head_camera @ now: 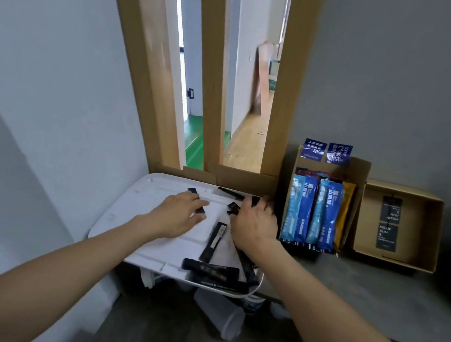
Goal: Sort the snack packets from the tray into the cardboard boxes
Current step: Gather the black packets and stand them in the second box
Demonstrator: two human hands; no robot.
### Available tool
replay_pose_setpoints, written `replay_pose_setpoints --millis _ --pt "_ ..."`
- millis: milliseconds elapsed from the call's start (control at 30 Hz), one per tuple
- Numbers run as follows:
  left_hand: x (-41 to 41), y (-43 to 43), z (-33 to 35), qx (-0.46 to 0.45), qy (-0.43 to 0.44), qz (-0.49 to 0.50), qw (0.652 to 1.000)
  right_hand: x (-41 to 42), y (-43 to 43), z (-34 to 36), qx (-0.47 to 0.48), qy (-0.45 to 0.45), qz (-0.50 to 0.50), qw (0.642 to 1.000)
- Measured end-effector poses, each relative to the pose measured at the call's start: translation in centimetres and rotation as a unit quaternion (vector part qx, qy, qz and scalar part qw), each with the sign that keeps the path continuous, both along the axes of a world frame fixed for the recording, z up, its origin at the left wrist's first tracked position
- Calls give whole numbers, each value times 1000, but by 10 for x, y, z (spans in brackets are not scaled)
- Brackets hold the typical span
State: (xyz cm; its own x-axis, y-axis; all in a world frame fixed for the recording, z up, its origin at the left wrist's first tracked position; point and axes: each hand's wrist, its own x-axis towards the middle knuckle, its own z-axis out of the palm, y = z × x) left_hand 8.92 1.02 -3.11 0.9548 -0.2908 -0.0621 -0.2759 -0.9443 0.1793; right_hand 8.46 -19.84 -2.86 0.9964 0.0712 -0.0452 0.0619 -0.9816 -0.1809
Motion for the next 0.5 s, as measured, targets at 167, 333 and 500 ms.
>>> replay_pose_setpoints --millis 167,333,500 --pt "8 -6 -8 -88 -62 -68 992 15 9 -8 2 40 6 999" --pt "2 -4 -2 -181 -41 -133 974 8 8 -10 76 -2 100 992" --pt "-24 -4 8 -142 -4 -123 982 40 -5 3 92 -34 78 992"
